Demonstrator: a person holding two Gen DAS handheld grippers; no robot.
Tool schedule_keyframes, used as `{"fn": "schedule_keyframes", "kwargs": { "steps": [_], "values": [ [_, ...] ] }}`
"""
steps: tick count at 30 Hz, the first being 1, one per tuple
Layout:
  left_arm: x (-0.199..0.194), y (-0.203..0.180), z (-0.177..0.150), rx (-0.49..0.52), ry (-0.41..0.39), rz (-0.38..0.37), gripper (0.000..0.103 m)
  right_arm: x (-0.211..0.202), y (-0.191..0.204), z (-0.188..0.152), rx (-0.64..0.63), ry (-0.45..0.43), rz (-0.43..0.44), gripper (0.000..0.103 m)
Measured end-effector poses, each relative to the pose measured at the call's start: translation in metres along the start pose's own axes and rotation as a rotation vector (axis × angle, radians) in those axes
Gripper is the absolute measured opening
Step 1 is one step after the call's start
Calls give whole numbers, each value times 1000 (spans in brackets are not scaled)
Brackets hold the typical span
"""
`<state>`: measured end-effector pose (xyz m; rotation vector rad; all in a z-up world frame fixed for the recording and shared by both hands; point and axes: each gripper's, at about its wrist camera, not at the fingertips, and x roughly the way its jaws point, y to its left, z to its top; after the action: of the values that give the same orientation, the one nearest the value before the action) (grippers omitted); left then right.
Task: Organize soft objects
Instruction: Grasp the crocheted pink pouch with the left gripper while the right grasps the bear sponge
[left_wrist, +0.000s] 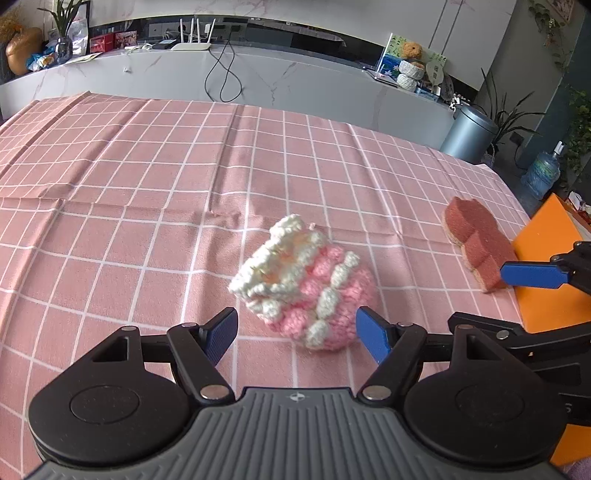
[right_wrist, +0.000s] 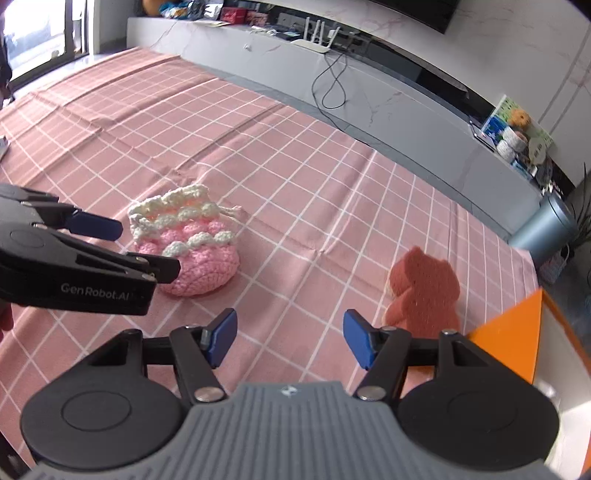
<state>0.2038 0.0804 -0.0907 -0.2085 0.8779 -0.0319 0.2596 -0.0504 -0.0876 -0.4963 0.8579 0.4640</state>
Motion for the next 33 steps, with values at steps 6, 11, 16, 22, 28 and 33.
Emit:
{"fn": "schedule_keyframes", "kwargs": {
  "steps": [6, 11, 16, 22, 28, 33],
  "values": [
    [15, 13, 12, -58, 18, -20, 87, 16, -17, 15, -42, 49, 4, 60],
    [26, 14, 21, -113, 35, -47, 88, 25, -43, 24, -45, 68, -37, 62],
    [39, 6, 31, -122, 47, -58, 90, 39, -76, 31, -30, 115, -83, 72],
    [55, -13, 43, -73, 61, -53, 92, 70, -103, 36, -44, 194, -142, 78],
    [65, -26, 49, 13, 57, -63, 75, 94, -126, 38, 34, 277, -83, 79],
    [66, -36, 47, 69, 40, -69, 57, 100, -126, 36, 70, 315, -68, 79]
  ]
}}
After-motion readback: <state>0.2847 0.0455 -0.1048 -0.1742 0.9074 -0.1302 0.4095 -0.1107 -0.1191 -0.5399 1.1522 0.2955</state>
